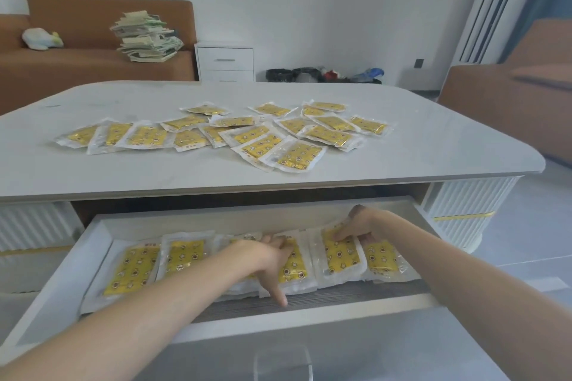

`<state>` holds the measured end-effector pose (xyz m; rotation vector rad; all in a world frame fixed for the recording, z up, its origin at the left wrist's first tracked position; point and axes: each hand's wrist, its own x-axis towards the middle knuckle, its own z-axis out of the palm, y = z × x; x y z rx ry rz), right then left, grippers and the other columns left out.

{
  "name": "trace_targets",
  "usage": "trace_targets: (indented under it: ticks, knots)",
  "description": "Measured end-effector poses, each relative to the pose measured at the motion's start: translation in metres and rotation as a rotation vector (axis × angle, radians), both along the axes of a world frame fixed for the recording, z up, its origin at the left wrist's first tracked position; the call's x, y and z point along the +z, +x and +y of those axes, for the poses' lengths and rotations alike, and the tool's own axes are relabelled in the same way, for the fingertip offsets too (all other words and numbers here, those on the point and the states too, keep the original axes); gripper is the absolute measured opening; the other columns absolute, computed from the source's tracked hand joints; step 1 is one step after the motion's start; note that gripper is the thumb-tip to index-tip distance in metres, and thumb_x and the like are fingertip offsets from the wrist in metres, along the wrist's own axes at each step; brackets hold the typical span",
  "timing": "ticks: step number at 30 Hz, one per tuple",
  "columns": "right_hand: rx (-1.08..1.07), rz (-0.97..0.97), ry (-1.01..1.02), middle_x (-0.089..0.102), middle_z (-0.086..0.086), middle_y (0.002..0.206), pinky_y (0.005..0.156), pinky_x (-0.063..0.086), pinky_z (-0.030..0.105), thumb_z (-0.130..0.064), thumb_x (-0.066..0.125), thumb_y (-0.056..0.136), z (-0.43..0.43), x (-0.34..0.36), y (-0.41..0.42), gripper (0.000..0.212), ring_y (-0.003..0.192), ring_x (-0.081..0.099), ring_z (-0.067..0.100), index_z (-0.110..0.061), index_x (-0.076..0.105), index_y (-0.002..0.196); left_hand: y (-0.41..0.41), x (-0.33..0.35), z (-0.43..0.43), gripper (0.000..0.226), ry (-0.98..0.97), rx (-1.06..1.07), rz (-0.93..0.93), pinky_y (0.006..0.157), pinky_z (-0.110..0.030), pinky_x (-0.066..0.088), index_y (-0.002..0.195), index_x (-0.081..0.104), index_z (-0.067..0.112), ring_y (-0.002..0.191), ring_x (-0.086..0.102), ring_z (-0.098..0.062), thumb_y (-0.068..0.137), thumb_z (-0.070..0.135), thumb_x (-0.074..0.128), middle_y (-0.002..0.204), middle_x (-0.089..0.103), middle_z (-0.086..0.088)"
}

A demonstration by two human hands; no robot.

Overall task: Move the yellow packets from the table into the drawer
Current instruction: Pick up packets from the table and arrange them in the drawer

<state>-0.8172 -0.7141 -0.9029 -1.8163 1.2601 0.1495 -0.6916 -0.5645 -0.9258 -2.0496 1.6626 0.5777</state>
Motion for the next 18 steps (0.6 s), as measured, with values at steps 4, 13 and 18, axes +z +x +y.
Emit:
trace_targets:
  ticks: [4, 13, 18]
  knots:
    - [0.217, 0.183, -0.338, 0.053, 0.003, 0.081, 0.055, 0.048, 0.02, -0.031, 0.073, 0.081, 0.001, -0.005, 0.004, 0.038, 0.067, 0.056, 0.015, -0.011, 0.041, 0.084, 0.003, -0.002, -0.003, 0.107, -0.031, -0.021, 0.044, 0.119, -0.048, 0.013, 0.152, -0.009, 0.018, 0.147, -0.01, -0.023, 0.082, 0.05, 0.065, 0.159, -0.012, 0.006]
    - [0.687, 0.23, -0.554, 0.051, -0.004, 0.111, 0.085, 0.046, 0.029, -0.031, 0.081, 0.071, 0.019, 0.008, -0.001, 0.057, 0.102, 0.05, 0.017, -0.025, 0.058, 0.123, 0.008, -0.005, -0.004, 0.102, -0.066, -0.048, 0.092, 0.121, -0.041, 0.002, 0.151, -0.01, 0.019, 0.146, -0.014, -0.022, 0.085, 0.049, 0.061, 0.158, -0.016, 0.005]
    - [0.749, 0.283, -0.558, 0.044, 0.001, 0.132, 0.085, 0.035, 0.024, -0.023, 0.082, 0.071, 0.023, -0.002, -0.005, 0.074, 0.123, 0.04, 0.021, -0.029, 0.047, 0.135, 0.012, -0.008, 0.001, 0.103, -0.103, -0.031, 0.124, 0.12, -0.045, 0.005, 0.151, -0.01, 0.022, 0.147, -0.013, -0.022, 0.083, 0.048, 0.064, 0.158, -0.016, 0.007]
